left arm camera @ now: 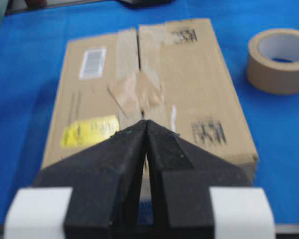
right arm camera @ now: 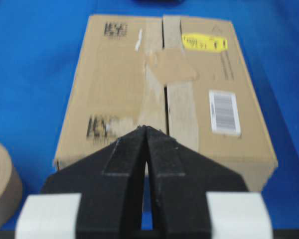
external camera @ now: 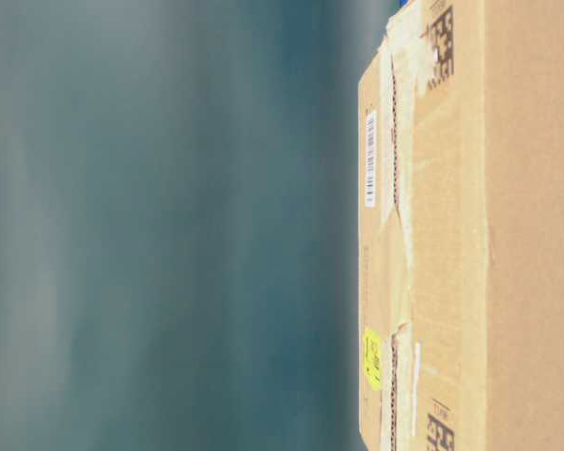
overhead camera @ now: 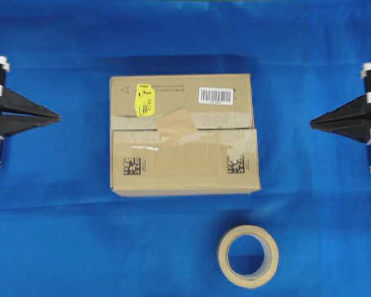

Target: Apply tape along the seams of the closed cardboard box to seal it securely.

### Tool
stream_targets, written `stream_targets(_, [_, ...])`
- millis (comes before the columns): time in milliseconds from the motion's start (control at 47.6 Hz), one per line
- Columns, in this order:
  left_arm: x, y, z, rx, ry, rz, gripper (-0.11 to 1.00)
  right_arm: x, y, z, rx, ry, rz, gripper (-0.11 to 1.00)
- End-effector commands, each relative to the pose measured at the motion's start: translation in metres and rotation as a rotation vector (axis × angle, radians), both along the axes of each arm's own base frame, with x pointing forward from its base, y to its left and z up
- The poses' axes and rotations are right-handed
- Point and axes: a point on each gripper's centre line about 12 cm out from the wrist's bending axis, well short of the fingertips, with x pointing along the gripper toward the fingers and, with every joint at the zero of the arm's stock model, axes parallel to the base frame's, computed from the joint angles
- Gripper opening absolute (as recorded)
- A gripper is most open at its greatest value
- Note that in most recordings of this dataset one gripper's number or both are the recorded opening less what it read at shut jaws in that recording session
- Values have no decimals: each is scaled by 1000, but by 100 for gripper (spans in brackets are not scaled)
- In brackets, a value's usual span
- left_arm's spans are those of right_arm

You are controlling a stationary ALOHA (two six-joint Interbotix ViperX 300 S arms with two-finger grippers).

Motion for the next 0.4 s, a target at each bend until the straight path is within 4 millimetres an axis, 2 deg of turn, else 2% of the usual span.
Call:
stream_targets(0, [-8,0,-4,-5,2,1,2,-6,0,-5,2,-2,1,0])
stream_targets(168, [-16,0,-23,-9,37,2,2,-10,0,-27,7,54,0,0])
stream_targets(378, [-17,0,-35,-9,67,2,2,-7,0,-36,8,71,-2,0])
